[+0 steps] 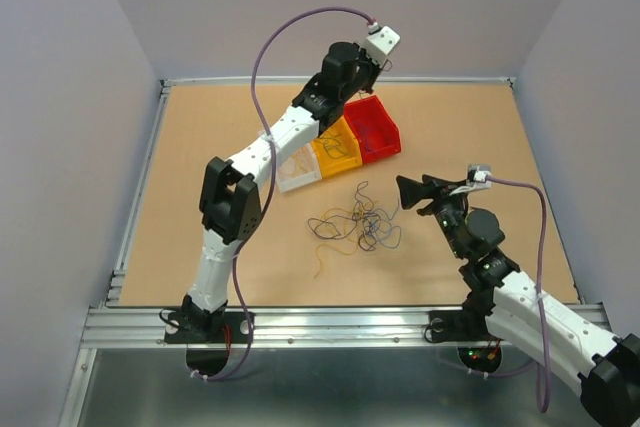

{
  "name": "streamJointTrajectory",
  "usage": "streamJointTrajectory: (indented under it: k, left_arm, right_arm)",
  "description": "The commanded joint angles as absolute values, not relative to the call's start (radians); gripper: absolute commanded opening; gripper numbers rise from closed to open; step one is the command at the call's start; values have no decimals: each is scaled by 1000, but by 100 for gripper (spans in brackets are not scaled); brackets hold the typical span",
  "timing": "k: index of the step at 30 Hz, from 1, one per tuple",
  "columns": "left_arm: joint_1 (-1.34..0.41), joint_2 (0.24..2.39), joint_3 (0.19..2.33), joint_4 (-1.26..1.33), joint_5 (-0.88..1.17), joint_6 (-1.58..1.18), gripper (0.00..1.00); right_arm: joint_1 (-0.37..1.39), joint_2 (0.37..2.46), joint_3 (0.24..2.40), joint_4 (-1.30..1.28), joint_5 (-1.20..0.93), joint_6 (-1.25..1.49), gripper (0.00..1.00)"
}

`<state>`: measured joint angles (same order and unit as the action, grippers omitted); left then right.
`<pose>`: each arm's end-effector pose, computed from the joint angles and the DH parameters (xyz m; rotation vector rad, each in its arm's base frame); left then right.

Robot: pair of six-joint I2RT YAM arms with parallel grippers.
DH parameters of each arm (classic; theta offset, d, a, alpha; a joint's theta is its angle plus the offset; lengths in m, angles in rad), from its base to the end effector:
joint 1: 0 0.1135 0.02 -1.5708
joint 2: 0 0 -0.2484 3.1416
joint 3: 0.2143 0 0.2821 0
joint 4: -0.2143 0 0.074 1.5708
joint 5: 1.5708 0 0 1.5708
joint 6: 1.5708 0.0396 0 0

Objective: Untangle the cables

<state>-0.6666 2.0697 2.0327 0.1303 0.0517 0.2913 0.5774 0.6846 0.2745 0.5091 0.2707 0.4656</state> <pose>0.4149 -0.3291 0.3920 0.7224 1.2996 -0.3422 0.1867 0.1090 0.2268 0.1407 1.5023 0.6446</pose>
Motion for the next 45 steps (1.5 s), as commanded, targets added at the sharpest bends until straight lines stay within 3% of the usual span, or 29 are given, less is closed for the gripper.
streamJointTrajectory:
  k: [1,15,23,31,37,45]
  left_arm:
    - [-647,2140,2160,115,64,314,0]
    - [-652,2260,2174,-46,89,354,0]
    - [-675,2279,2181,-362,259,615,0]
    - [-704,2339,2246,-492,258,891,0]
    - [-755,2413,2258,-393,89,1024,0]
    - [-756,2428,2207,-288,80,1244,0]
  right_arm:
    - [581,632,233,520,331,479,85]
    - [581,566,225,459,373,460,84]
    - [581,566,229,454,371,457,84]
    - [581,565,229,453,345,463,84]
    - [583,522,210,451,342,457,84]
    - [583,424,196,411,356,443,84]
